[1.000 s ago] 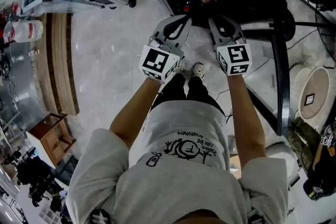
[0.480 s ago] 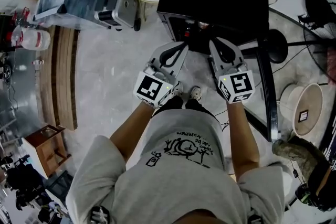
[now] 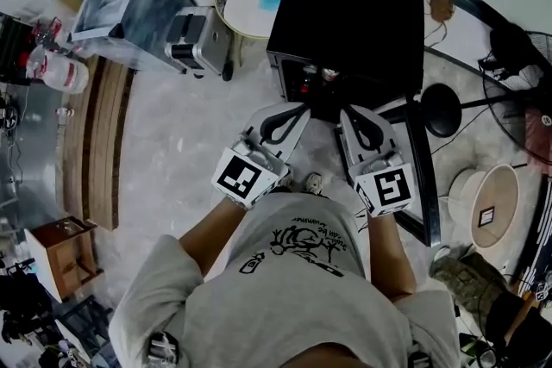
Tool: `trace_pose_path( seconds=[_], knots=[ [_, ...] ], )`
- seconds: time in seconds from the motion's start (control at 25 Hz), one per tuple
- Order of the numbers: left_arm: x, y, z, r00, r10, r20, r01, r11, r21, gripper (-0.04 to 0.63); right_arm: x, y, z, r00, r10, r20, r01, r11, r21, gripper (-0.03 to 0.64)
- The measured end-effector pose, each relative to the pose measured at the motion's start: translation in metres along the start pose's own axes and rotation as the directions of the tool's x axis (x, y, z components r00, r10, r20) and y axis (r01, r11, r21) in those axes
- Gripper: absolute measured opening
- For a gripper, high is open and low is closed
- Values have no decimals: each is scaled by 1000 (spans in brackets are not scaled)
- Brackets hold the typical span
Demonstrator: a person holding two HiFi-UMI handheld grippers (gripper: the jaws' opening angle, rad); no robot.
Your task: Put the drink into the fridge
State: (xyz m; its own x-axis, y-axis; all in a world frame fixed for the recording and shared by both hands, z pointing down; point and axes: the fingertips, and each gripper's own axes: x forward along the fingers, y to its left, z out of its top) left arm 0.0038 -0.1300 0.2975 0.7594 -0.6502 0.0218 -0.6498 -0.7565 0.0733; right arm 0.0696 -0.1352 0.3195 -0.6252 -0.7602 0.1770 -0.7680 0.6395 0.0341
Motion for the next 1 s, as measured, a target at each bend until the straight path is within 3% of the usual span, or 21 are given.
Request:
trace_pose_path(
  seconds=[0.48,1.0],
  knots=[
    [-28,-24,51,999,-14,31,13,1000,28,21,-35,19,61,999,18,28,-17,999,-29,12],
    [-52,-40,82,998,5,55,-6,1000,5,21,-57,39,96,1000,4,30,-2,999,-49,8]
  ],
)
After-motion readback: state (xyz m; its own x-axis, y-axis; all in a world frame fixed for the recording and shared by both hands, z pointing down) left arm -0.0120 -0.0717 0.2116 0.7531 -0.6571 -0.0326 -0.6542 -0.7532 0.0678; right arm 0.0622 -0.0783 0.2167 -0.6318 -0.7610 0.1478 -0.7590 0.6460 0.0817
